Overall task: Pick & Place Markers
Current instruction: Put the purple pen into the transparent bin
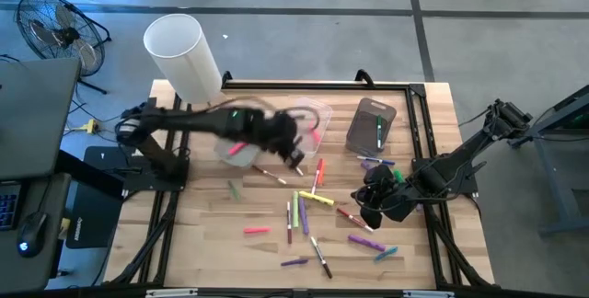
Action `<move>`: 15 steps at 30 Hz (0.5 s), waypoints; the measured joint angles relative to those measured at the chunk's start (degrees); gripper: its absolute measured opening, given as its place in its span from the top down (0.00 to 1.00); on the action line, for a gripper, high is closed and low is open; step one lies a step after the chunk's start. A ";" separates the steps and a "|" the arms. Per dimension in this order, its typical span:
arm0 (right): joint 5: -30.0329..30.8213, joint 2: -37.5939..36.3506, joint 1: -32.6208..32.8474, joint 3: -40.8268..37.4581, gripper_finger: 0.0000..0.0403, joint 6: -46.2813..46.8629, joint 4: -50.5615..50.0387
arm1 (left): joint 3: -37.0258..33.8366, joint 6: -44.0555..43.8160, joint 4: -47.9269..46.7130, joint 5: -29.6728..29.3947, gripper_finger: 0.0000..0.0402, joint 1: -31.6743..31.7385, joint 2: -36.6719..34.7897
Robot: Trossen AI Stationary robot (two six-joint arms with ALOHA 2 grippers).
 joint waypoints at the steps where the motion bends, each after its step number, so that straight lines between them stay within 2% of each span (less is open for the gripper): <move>1: 0.69 0.00 0.00 0.00 1.00 -0.04 0.02 | 1.06 2.05 -0.03 1.55 0.93 1.98 1.30; 5: 4.69 0.00 -0.02 0.00 1.00 0.31 -0.09 | 5.31 9.22 0.22 8.31 0.93 8.84 6.72; 9: 8.84 0.00 -0.55 0.00 1.00 1.94 -1.00 | 8.21 14.07 0.01 13.32 0.93 13.13 13.54; 15: 8.18 0.00 -3.38 0.00 1.00 6.44 -4.29 | 10.17 16.86 -0.49 17.08 0.91 16.36 20.26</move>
